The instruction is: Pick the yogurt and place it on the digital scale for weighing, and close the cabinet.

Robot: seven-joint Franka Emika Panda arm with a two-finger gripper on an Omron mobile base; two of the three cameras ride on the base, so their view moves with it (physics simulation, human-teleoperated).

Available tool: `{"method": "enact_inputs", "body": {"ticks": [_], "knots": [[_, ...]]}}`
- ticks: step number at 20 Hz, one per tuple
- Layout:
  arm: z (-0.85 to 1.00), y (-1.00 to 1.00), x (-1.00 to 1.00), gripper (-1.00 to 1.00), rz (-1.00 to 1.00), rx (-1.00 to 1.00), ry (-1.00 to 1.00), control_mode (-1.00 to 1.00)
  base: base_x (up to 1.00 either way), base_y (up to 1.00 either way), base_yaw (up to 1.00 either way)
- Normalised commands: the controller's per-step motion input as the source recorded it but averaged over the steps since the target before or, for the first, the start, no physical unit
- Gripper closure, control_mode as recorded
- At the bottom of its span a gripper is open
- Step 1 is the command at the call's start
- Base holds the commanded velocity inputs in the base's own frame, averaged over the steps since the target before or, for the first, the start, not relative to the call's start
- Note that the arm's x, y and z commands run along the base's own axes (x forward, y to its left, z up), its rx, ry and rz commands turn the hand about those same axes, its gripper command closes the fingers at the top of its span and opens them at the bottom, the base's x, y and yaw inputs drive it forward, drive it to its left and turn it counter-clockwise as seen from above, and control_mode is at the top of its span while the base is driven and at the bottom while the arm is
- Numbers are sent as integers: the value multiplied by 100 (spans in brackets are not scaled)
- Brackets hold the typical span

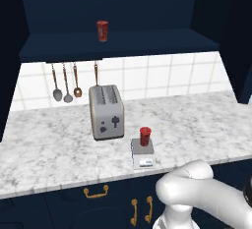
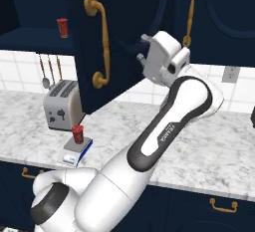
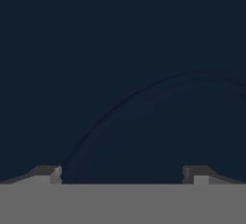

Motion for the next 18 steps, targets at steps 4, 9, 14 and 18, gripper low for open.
{"method": "enact_inputs", "body": {"ticks": [4, 9, 14, 18], "knots": [[-17, 100, 74, -100, -17, -34, 0, -100, 0, 0, 0], [-25, 100, 100, -100, -26, -20, -1, -100, 0, 0, 0], [-22, 100, 100, -100, -33, -23, 0, -100, 0, 0, 0], [-9, 86, 96, -100, -25, -12, 0, -100, 0, 0, 0]]}}
